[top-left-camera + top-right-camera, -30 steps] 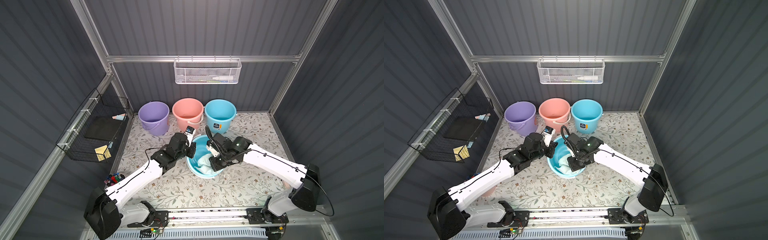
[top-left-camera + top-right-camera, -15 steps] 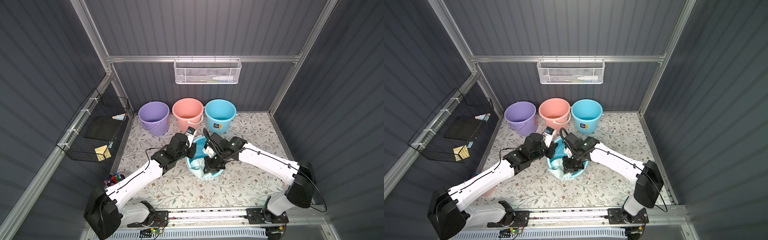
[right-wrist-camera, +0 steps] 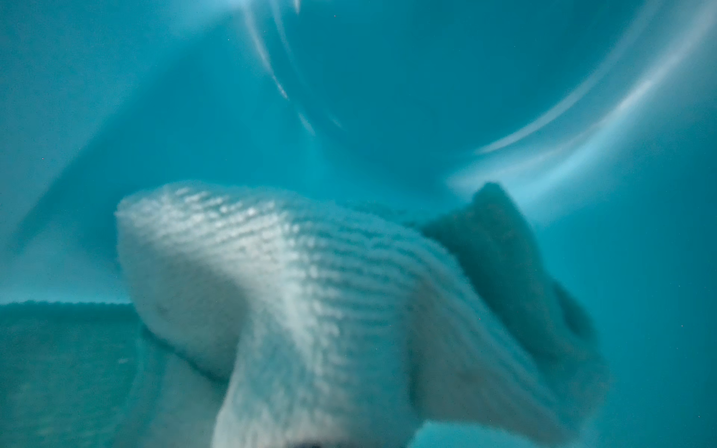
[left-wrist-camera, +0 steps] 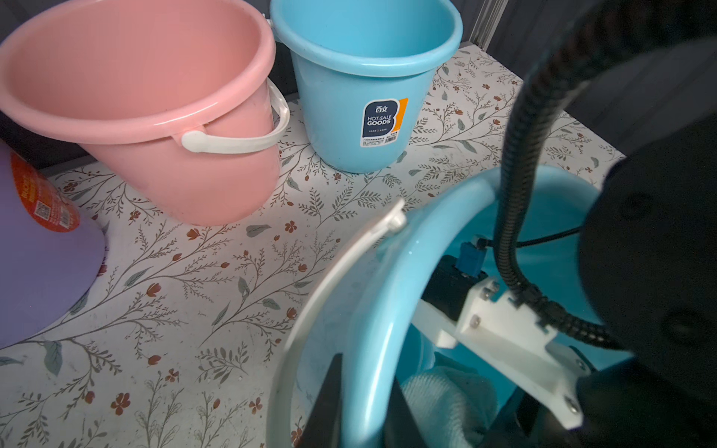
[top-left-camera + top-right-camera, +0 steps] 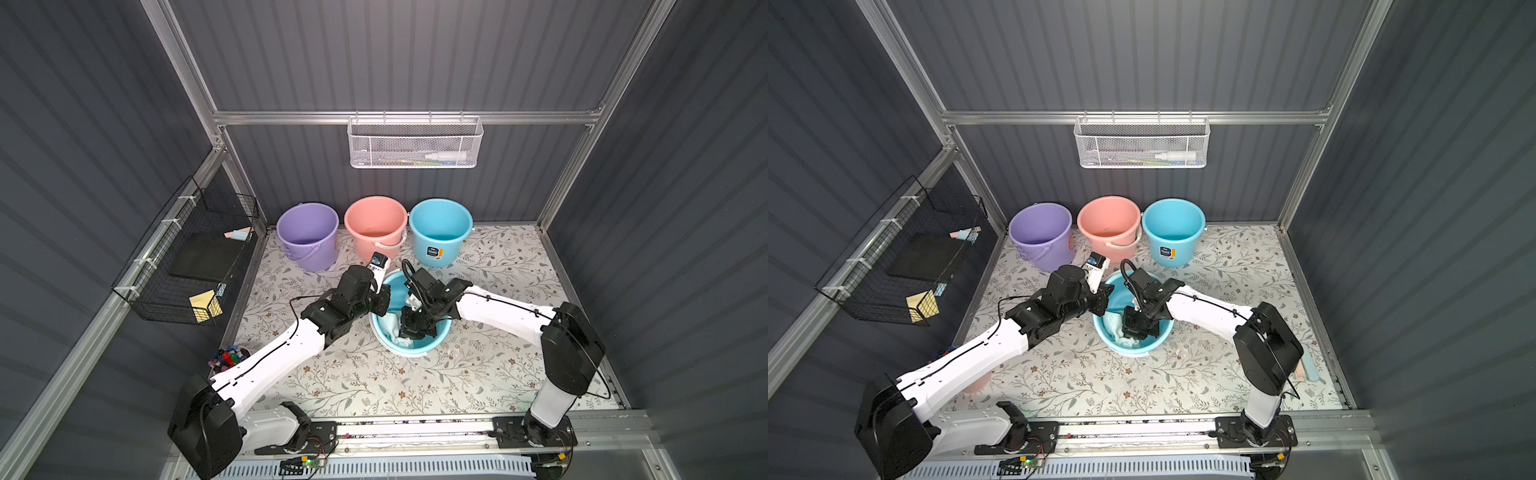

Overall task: Wipe the inside of the bucket with a cloth
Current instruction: Wipe the dirt from the inside of the bucket.

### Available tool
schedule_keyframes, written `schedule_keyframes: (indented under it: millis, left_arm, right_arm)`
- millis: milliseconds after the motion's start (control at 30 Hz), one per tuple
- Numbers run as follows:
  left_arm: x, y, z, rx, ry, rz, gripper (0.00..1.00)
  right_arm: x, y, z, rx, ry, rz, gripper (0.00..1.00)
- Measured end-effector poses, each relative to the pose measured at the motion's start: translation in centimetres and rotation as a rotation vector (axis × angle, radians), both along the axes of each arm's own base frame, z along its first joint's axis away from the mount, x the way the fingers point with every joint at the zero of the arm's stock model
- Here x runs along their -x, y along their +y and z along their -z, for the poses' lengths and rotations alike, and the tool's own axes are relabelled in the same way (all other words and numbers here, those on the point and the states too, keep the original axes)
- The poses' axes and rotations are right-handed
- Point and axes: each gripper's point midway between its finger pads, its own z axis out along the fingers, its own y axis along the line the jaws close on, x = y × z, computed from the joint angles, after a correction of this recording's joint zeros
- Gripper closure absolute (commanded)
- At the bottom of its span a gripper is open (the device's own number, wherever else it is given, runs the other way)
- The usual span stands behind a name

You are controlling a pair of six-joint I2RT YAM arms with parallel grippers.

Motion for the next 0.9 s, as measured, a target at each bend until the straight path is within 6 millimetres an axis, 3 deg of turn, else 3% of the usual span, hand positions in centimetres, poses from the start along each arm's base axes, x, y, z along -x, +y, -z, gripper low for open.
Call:
schedule_keyframes:
  millis: [300, 567, 733, 900]
  left_arm:
    - [-0.5, 0.7, 0.1, 0.006, 0.007, -0.051, 1.0]
    - [-0.5, 0.7, 0.1, 0.011, 0.008, -0.055, 1.0]
    - [-0.2, 0.1, -0.1, 0.025, 0.008, -0.031, 1.0]
    - [-0.3, 0.0, -0.4, 0.027, -0.004, -0.024, 1.0]
  right_arm:
    - [-2.7, 1.7, 3.9, 0.02, -0.034, 0.049, 1.0]
    - [-2.9, 1.8, 4.1, 0.01, -0.02, 0.059, 1.0]
    - [-1.6, 0.9, 1.8, -0.024, 0.018, 0.072, 1.0]
    - [-0.2, 1.1, -3.1, -0.143, 0.047, 0.074, 1.0]
